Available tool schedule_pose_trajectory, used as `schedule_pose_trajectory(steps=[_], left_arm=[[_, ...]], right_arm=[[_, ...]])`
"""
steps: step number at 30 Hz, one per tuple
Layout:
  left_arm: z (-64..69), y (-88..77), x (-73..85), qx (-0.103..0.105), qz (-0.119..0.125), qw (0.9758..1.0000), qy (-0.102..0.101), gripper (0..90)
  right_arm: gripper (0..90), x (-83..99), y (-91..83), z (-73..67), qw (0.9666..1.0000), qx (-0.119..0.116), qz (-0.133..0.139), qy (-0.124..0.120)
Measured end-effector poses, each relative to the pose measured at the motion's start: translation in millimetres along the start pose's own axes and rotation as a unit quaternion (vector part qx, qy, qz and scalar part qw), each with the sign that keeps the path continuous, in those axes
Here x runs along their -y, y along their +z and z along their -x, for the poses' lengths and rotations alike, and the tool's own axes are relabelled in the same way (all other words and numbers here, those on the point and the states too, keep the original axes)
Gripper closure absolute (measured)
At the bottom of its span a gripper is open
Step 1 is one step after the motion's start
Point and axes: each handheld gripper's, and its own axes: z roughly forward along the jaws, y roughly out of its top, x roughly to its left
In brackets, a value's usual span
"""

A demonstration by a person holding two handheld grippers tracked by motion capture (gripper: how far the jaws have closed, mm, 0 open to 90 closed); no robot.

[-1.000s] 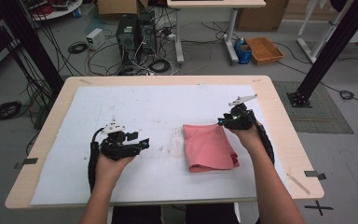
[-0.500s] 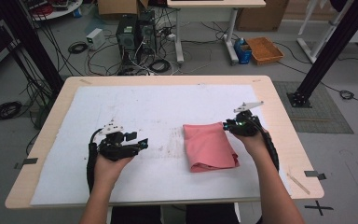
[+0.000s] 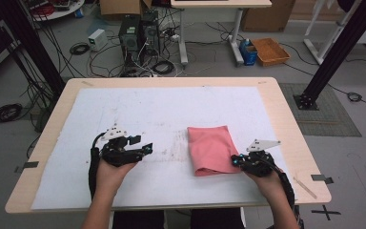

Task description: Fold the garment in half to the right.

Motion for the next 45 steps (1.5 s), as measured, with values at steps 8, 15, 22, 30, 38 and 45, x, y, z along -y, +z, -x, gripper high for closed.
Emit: schedule_pose_trajectory(steps=[8, 15, 22, 30, 38, 45], left_arm=[[-2.9, -1.1, 0.1, 0.0, 0.002, 1.0, -0.003, 37.7], [-3.6, 1.7, 0.6, 0.002, -0.004, 1.0, -0.002, 37.7], [-7.3, -5.8, 0.8, -0.005, 0.002, 1.0, -0.008, 37.7], [-13.9, -15.0, 3.8, -0.015, 0.006, 0.9998, -0.012, 37.7], [-14.0, -9.6, 3.5, -0.012, 0.002, 0.9999, -0.012, 37.7], [-11.7, -6.7, 2.7, -0.012, 0.002, 0.9999, -0.011, 37.7]], right_arm=[[81.2, 11.9, -16.3, 14.8, 0.9998, 0.008, 0.003, 0.016], [55.3, -13.8, -21.2, 17.8, 0.9968, 0.024, 0.075, 0.016], [67.5, -83.6, 41.5, 2.2, 0.9984, -0.021, 0.044, -0.026], [85.5, -95.2, 111.6, -19.1, 0.9946, -0.003, -0.071, -0.076], [73.1, -100.4, 91.1, -13.4, 0.9984, 0.005, -0.005, -0.056], [72.9, -114.9, 107.9, -25.9, 0.9966, -0.004, -0.005, -0.082]])
